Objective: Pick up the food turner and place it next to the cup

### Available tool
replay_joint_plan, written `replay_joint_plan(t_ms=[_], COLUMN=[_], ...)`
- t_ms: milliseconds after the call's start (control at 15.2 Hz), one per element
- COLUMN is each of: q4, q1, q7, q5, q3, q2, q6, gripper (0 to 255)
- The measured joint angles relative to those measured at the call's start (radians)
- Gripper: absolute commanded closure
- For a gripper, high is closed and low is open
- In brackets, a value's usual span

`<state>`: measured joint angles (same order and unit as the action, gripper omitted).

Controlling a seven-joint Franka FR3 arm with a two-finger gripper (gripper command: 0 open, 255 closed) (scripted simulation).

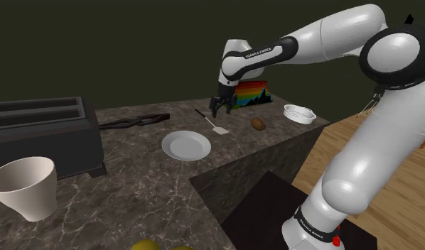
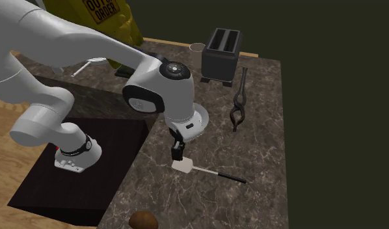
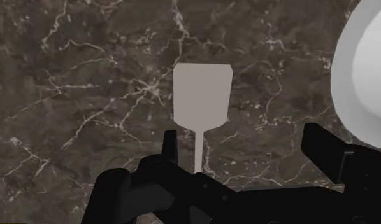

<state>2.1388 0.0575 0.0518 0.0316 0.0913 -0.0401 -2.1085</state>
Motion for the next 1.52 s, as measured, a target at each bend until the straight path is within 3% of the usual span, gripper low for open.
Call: replay_joint_plan(t_ms=[594,1056,1518], q4=[-0.271,-0.257,-0.255], q1=[0.038,0.043,0.043], q7=[-0.022,-0.028,-0.027], q5=[-0.064,-0.076,-0.076], q3=[0.024,0.022,0.022], q2=[0.308,0.368,0.375], q6=[-0.088,-0.165,-0.174], gripper=[0,0,0])
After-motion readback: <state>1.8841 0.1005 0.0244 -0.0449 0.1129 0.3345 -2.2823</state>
